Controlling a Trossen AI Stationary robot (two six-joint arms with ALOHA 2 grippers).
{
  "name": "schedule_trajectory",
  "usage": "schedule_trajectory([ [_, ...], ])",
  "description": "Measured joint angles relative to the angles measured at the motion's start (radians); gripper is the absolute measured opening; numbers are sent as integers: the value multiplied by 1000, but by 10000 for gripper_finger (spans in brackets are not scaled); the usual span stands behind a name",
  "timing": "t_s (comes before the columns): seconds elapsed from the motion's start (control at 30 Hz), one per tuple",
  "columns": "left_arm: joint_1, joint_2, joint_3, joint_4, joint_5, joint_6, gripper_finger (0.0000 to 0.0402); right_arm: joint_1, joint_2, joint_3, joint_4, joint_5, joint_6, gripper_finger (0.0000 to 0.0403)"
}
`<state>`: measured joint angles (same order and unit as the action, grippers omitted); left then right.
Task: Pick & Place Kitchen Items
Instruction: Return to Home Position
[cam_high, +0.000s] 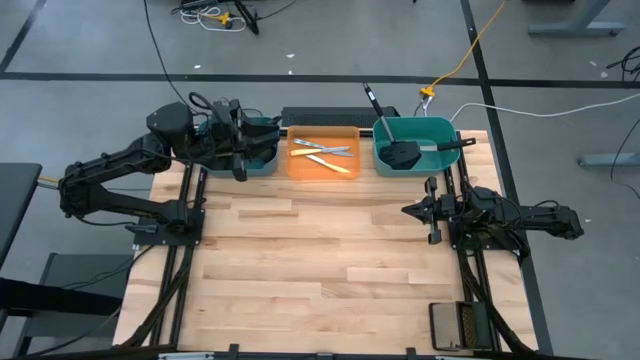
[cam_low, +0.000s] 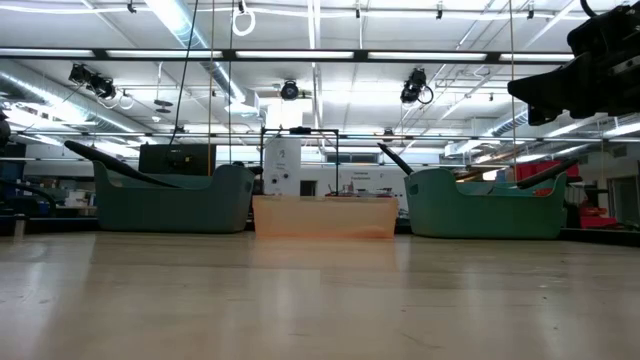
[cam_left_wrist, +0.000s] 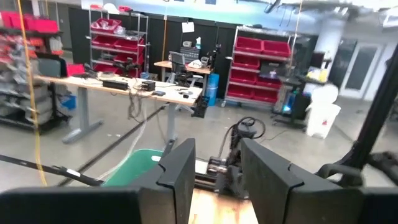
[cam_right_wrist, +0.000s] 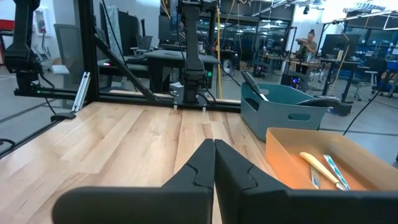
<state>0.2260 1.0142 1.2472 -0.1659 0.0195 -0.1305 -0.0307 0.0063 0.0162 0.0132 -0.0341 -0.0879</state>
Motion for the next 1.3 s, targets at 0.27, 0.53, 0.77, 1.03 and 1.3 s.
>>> schedule_trajectory([
  [0.27, -17, -2, -107, 128, -20, -85, 134, 0, 0, 0, 0, 0, 0, 7],
  [0.53, -66, -2, -303, 341, -8, -75, 134, 0, 0, 0, 0, 0, 0, 7],
  [0.77, -113, -15, -496, 554, 0, -10, 134, 0, 0, 0, 0, 0, 0, 7],
  [1.03, -190, -118, -690, 702, -58, 7, 134, 0, 0, 0, 1, 0, 0, 7],
  [1.3, -226, -293, -874, 718, -82, -3, 134, 0, 0, 0, 1, 0, 0, 7],
])
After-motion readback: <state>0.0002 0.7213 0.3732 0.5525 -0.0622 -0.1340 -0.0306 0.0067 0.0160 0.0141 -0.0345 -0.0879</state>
